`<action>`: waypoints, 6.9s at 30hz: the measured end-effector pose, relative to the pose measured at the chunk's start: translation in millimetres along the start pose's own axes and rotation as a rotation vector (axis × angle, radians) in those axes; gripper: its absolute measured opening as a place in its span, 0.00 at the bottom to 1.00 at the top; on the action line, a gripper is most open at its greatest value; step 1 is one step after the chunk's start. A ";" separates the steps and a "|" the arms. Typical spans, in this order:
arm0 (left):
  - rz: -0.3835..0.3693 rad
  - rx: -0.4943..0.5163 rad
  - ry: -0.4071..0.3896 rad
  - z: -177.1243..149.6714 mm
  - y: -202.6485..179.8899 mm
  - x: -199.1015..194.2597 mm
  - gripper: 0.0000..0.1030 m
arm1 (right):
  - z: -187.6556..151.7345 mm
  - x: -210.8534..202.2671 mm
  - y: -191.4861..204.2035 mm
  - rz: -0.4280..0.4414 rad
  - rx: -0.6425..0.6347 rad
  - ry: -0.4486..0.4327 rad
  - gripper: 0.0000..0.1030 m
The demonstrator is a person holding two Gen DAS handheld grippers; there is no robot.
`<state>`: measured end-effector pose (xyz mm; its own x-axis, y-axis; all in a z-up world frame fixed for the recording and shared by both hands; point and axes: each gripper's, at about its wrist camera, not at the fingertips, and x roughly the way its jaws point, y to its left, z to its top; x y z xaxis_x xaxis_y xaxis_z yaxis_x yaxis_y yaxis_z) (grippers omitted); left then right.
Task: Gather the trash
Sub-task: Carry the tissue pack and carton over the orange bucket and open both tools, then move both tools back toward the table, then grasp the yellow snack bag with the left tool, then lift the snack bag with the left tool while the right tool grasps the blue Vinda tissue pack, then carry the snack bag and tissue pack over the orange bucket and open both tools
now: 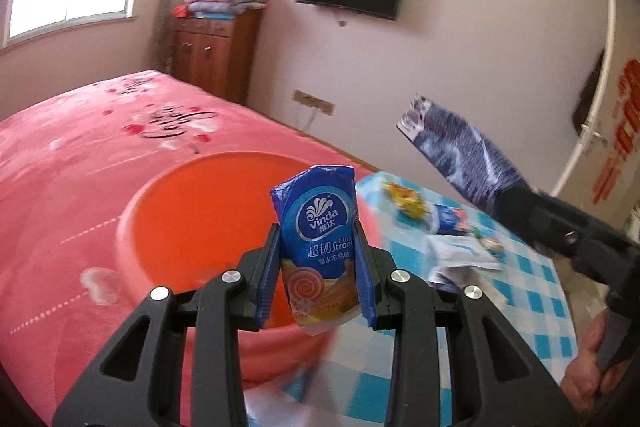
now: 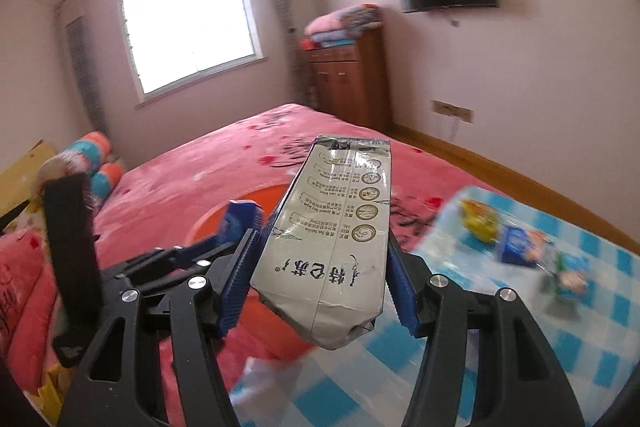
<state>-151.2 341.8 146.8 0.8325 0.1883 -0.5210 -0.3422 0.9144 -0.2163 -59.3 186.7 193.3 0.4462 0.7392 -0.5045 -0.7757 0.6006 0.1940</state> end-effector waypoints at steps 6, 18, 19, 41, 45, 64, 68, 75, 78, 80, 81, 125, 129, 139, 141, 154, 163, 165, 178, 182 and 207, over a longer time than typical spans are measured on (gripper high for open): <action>0.073 -0.051 0.035 -0.9 28.6 27.1 0.41 | 9.1 49.8 21.5 0.094 -0.046 0.031 0.60; 0.138 -0.044 -0.034 -7.9 40.4 20.0 0.85 | -22.2 43.7 -40.5 0.032 0.219 0.025 0.84; 0.146 -0.041 -0.033 -8.7 39.5 19.6 0.85 | -26.7 39.3 -43.8 0.013 0.227 0.021 0.84; 0.028 0.056 -0.012 -24.4 -21.1 2.8 0.85 | -103.1 -28.7 -69.2 -0.168 0.213 -0.091 0.95; 0.007 0.074 0.015 -29.1 -33.1 3.2 0.85 | -110.0 -36.3 -78.0 -0.177 0.230 -0.090 0.95; 0.003 0.208 0.031 -48.8 -89.7 5.9 0.85 | -145.2 -57.1 -120.5 -0.181 0.327 -0.065 0.95; -0.004 0.223 0.044 -49.5 -100.9 9.3 0.85 | -151.3 -59.4 -132.7 -0.168 0.355 -0.053 0.95; -0.015 0.255 0.076 -46.9 -127.9 24.1 0.85 | -163.5 -62.3 -153.7 -0.170 0.376 -0.021 0.95; -0.021 0.253 0.092 -39.5 -139.7 36.4 0.85 | -169.8 -65.0 -167.8 -0.164 0.411 -0.013 0.95; -0.022 0.257 0.106 -33.3 -148.3 47.6 0.85 | -173.5 -67.4 -177.6 -0.159 0.435 -0.013 0.95; -0.018 0.261 0.111 -28.9 -153.9 54.8 0.85 | -175.4 -68.6 -182.8 -0.156 0.446 -0.013 0.95; 0.004 0.378 0.592 -0.7 -270.2 324.5 0.36 | -204.7 -96.4 -279.4 -0.139 0.661 -0.010 0.95; -0.068 0.441 0.609 -25.9 -291.9 292.1 0.36 | -208.7 -106.1 -288.7 -0.177 0.684 -0.028 0.95; -0.255 0.486 0.652 -79.4 -331.1 223.4 0.36 | -216.7 -107.3 -299.2 -0.181 0.712 -0.006 0.95; -0.270 0.477 0.648 -83.7 -332.0 216.0 0.36 | -216.9 -106.1 -298.8 -0.189 0.702 0.005 0.95; -0.267 0.356 0.578 -68.4 -300.8 201.2 0.29 | -203.9 -86.8 -297.2 -0.270 0.562 0.096 0.95; -0.253 0.297 0.541 -61.1 -271.5 192.8 0.29 | -182.9 -72.3 -294.7 -0.335 0.406 0.189 0.95; -0.254 0.285 0.534 -59.5 -265.7 190.2 0.29 | -181.2 -65.5 -296.7 -0.328 0.394 0.214 0.95; -0.244 0.246 0.485 -63.4 -227.9 165.1 0.28 | -172.5 -25.6 -304.0 -0.342 0.352 0.344 0.93; -0.241 0.230 0.486 -64.4 -216.2 158.8 0.28 | -172.1 -19.0 -299.8 -0.360 0.318 0.365 0.79; -0.297 0.189 0.458 -77.4 -182.5 126.6 0.28 | -170.7 -64.9 -279.7 -0.512 0.371 0.246 0.71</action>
<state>-17.1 171.1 56.5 0.5933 -0.2222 -0.7737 -0.0040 0.9603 -0.2789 52.4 -81.3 28.1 0.5675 0.2693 -0.7781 -0.2699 0.9536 0.1332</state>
